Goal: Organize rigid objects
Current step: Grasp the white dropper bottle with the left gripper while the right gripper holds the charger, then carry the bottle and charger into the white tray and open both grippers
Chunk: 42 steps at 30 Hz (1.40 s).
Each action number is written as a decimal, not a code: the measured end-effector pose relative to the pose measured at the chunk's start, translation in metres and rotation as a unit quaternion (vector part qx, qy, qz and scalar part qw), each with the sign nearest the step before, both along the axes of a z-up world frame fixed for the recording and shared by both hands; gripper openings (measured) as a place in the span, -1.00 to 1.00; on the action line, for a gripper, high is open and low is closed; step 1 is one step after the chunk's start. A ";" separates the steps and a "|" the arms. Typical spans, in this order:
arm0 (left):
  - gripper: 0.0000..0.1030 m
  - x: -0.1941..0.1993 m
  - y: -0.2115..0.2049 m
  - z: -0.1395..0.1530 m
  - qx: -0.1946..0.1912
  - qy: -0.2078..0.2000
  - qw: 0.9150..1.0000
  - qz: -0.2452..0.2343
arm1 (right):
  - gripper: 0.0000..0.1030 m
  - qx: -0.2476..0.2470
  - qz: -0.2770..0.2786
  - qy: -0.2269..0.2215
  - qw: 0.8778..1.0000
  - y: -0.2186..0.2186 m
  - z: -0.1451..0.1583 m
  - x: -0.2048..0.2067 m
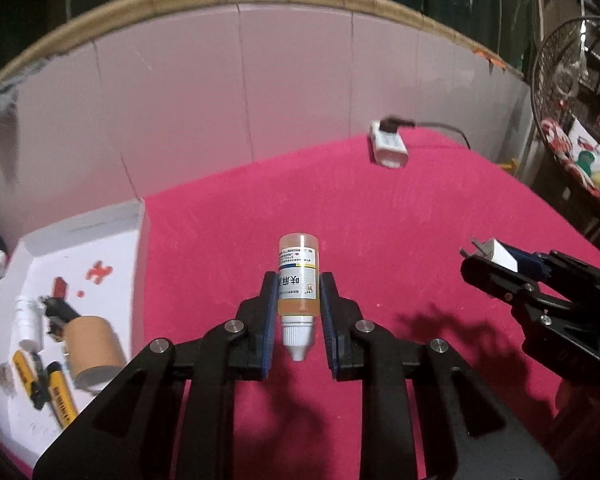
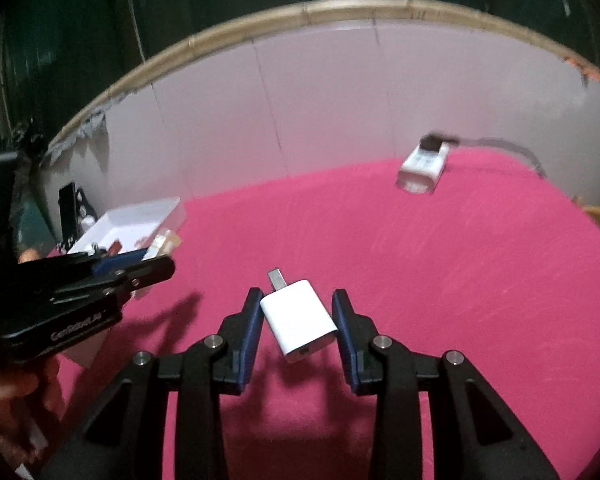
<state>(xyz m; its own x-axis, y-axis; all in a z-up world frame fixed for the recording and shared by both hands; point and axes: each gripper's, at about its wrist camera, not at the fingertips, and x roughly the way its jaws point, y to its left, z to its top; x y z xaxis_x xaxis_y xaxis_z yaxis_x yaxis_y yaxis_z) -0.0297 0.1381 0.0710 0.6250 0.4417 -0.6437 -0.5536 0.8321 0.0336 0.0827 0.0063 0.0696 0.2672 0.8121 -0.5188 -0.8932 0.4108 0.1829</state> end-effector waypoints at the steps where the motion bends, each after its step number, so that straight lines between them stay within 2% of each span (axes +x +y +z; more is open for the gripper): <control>1: -0.62 -0.003 -0.003 0.004 0.006 -0.004 1.000 0.003 | -0.33 0.006 -0.004 -0.009 1.000 -0.001 0.002 -0.005; 12: -0.62 -0.037 -0.015 0.033 0.024 -0.043 0.998 0.030 | -0.33 0.045 -0.001 -0.049 0.998 -0.012 0.032 -0.027; 27: -0.62 -0.080 -0.010 0.050 0.023 -0.075 0.995 0.063 | -0.33 0.055 0.021 -0.073 0.996 -0.010 0.048 -0.056; 42: -0.62 -0.110 -0.001 0.055 0.023 -0.089 0.992 0.086 | -0.33 0.053 0.046 -0.088 0.994 0.000 0.057 -0.081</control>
<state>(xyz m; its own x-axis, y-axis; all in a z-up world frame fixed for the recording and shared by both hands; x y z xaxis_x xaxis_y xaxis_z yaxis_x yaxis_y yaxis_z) -0.1401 0.1376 0.1260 0.6399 0.5781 -0.5063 -0.6880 0.7245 -0.0422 0.0022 0.0061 0.1263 0.2681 0.8847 -0.3815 -0.9482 0.3123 0.0579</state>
